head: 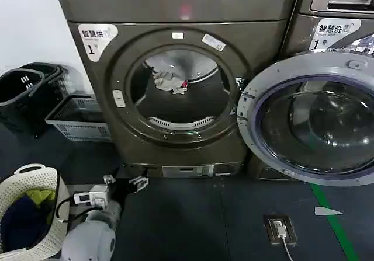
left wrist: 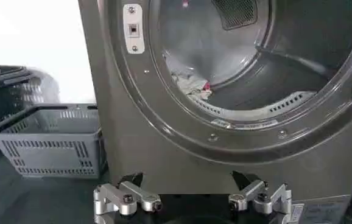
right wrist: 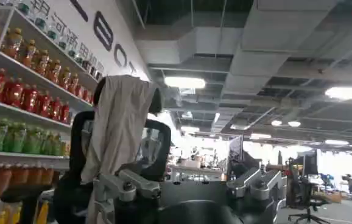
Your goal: Grasp the clothes from the dryer.
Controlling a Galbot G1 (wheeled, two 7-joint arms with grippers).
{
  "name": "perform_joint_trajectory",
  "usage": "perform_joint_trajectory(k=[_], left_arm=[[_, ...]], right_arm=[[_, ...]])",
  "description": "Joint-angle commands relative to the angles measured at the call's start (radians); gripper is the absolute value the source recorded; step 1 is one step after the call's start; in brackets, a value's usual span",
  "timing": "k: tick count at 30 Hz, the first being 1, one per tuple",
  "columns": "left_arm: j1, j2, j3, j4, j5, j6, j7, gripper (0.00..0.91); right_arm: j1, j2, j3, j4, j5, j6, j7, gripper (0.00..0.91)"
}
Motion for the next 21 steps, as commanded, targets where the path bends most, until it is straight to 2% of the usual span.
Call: perform_joint_trajectory(k=[1,14,21], left_arm=[[0.001,0.0,0.001,0.001,0.001,0.049,0.002,0.907],[0.001,0.0,-0.001,0.002,0.004,0.049,0.002,0.907],[-0.001,-0.001,0.001,0.001,0.007,0.049,0.0,0.907]], right_arm=[[0.002,0.0,0.0,-0.001,0.001,0.001,0.001,0.907],[-0.001,0.0,0.01,-0.014,0.0,0.009,0.001,0.907],[-0.003,-0.005,0.017,-0.039,0.016,0.063,0.055,0.907]])
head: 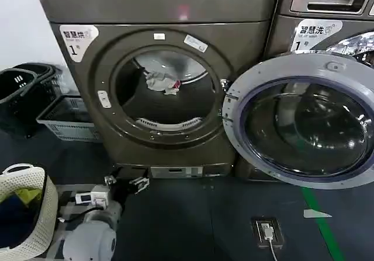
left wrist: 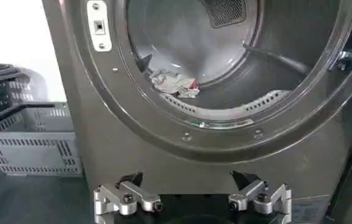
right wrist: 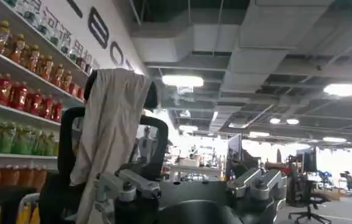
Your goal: Grasp the clothes from the dryer.
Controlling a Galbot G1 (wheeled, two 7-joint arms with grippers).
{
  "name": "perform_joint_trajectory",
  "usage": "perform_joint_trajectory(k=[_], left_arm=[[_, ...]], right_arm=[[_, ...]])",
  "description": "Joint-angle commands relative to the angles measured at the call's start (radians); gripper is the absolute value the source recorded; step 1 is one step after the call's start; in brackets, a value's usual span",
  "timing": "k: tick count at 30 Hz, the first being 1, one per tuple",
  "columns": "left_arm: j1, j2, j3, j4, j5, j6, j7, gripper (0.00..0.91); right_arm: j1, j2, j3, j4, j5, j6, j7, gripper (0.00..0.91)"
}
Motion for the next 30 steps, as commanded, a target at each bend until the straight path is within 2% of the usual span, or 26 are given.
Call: perform_joint_trajectory(k=[1,7,30], left_arm=[[-0.002,0.0,0.001,0.0,0.004,0.049,-0.001,0.907],[-0.001,0.001,0.001,-0.012,0.011,0.049,-0.003,0.907],[0.0,0.003,0.0,-0.011,0.016,0.049,-0.003,0.907]], right_arm=[[0.001,-0.004,0.003,-0.012,0.013,0.033,0.042,0.907],[0.001,-0.003,0.009,-0.015,0.039,0.034,0.06,0.907],[-0.003,0.006,0.014,-0.017,0.05,0.036,0.056,0.907]])
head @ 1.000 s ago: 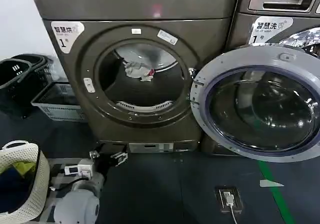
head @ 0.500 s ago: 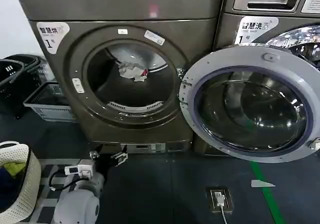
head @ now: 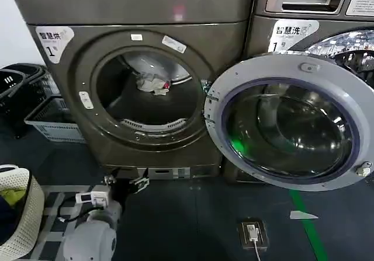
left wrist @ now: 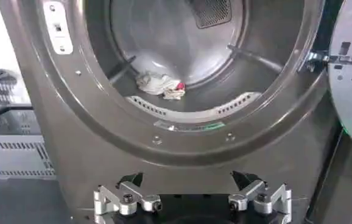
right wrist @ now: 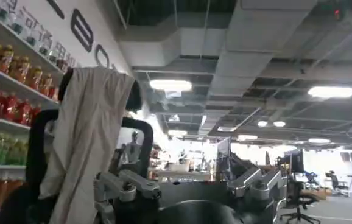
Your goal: Grasp the clothes from the dryer.
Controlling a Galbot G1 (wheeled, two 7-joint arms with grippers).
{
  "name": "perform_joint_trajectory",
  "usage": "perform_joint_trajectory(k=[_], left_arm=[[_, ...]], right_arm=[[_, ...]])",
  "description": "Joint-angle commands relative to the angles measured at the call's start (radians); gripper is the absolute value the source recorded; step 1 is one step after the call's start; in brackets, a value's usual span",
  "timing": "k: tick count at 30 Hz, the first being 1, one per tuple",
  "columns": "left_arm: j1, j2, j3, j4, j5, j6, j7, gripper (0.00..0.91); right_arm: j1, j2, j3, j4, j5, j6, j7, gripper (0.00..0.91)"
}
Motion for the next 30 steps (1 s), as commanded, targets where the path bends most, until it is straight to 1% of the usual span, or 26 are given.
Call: perform_joint_trajectory(k=[1,14,30], left_arm=[[0.002,-0.002,0.001,0.001,0.003,0.049,0.0,0.907],[-0.004,0.008,-0.007,0.008,0.003,0.049,-0.004,0.907],[-0.009,0.004,-0.006,0.017,0.004,0.049,-0.006,0.907]], right_arm=[[0.001,0.001,0.0,-0.002,0.002,0.001,0.002,0.907],[0.002,0.001,-0.004,-0.001,-0.001,0.002,0.0,0.907],[-0.001,-0.001,-0.001,-0.01,-0.002,0.001,-0.001,0.907]])
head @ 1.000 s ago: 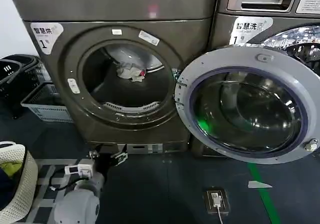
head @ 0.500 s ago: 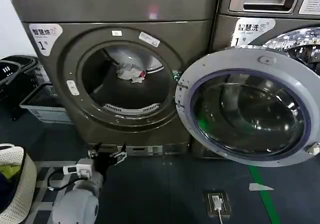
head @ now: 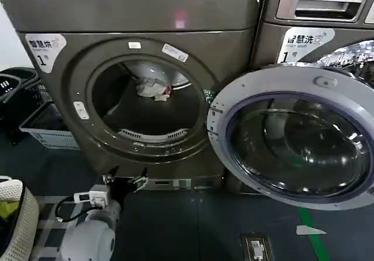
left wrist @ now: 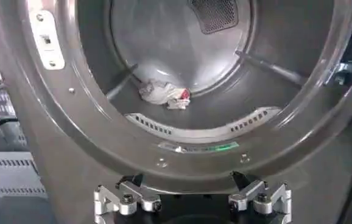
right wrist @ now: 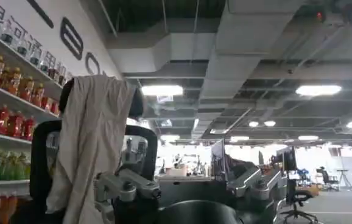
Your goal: Grasp the clothes from the dryer.
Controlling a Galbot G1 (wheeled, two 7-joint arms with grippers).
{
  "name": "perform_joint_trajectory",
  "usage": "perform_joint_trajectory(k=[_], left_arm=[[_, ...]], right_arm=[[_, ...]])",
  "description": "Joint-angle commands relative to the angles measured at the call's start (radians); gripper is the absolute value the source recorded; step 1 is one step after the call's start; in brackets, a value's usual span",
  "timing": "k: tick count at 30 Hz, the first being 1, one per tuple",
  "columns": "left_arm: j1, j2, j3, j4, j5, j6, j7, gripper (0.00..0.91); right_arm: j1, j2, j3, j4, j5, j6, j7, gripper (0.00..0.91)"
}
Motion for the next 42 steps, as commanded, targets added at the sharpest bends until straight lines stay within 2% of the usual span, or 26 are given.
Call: perform_joint_trajectory(k=[1,42], left_arm=[[0.0,-0.002,0.002,0.002,0.0,0.049,0.001,0.907],[-0.012,-0.008,0.007,0.022,0.005,0.049,0.006,0.907]], right_arm=[[0.001,0.001,0.001,-0.004,0.0,0.0,0.0,0.907],[0.001,0.015,0.004,-0.01,-0.002,0.0,-0.001,0.907]])
